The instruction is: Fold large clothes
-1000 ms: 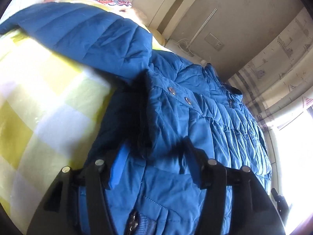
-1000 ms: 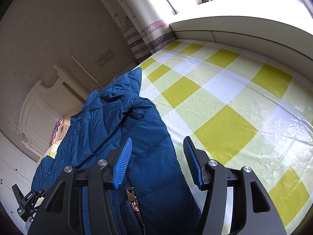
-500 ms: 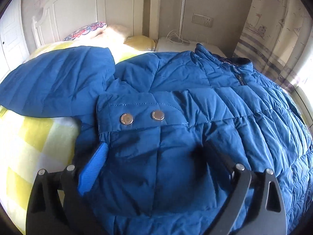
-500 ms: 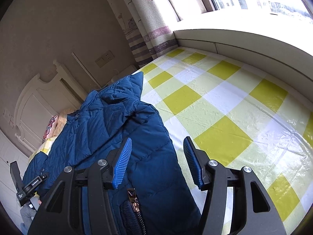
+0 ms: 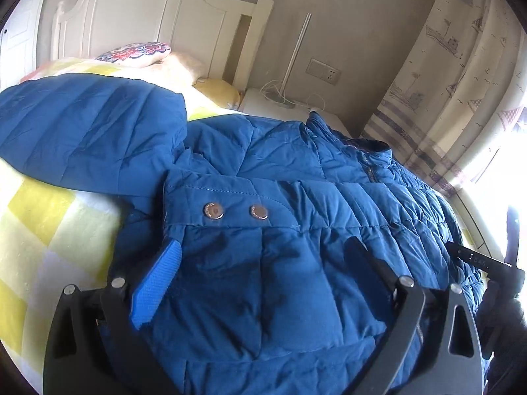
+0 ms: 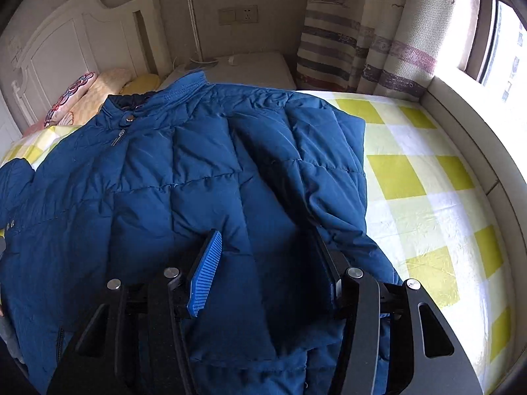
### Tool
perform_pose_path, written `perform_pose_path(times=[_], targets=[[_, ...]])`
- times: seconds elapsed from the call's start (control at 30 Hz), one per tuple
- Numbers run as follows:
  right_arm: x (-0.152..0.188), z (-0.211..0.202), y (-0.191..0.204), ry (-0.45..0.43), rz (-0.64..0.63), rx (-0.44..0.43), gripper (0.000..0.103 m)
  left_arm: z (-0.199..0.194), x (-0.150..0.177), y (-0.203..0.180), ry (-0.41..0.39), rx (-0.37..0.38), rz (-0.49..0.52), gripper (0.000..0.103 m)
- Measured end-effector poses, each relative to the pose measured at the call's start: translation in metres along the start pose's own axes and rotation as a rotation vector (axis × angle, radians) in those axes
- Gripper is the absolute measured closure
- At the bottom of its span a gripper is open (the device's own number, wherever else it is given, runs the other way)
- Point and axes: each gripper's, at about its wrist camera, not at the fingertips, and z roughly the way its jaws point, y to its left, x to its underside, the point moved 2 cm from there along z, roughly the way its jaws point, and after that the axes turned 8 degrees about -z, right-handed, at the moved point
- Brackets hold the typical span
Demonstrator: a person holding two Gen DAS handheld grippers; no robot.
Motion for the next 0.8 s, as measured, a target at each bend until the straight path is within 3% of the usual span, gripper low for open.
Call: perform_pose_path(times=[0.07, 0.2, 0.3, 0.4, 0.5, 0.57, 0.67, 0.7, 0.73, 0.8], targets=[[0.002, -0.005, -0.012, -0.004, 0.067, -0.010, 0.055, 0.003, -0.001, -0.001, 0.006, -0.002, 0.002, 0.005], [-0.015, -0.021, -0.004, -0.046, 0.065, -0.035, 0.054, 0.005, -0.001, -0.001, 0.020, -0.004, 0.005, 0.005], [-0.042, -0.021, 0.005, -0.087, 0.023, -0.004, 0.052, 0.005, -0.001, -0.001, 0.019, -0.002, 0.002, 0.005], [-0.064, 0.003, 0.006, -0.046, 0.014, 0.046, 0.051, 0.005, -0.001, 0.000, 0.021, -0.001, -0.001, 0.005], [-0.069, 0.041, 0.003, 0.042, -0.047, 0.113, 0.040, 0.006, -0.001, 0.000, 0.026, 0.000, 0.000, 0.004], [-0.067, 0.049, -0.006, 0.072, 0.004, 0.084, 0.039, 0.007, -0.002, 0.000, 0.030, 0.000, 0.001, 0.004], [-0.073, 0.033, -0.013, 0.025, 0.096, 0.050, 0.033, 0.009, -0.002, 0.000, 0.037, 0.004, 0.001, 0.003], [-0.076, 0.030, -0.013, -0.002, 0.104, 0.042, 0.026, 0.010, -0.002, 0.000, 0.040, 0.003, 0.001, 0.003], [-0.078, 0.029, -0.010, -0.022, 0.091, 0.049, 0.017, 0.010, -0.002, 0.000, 0.042, 0.001, 0.002, 0.003], [-0.077, 0.043, -0.005, 0.004, 0.030, 0.078, 0.017, 0.010, -0.002, 0.000, 0.041, 0.001, 0.002, 0.003]])
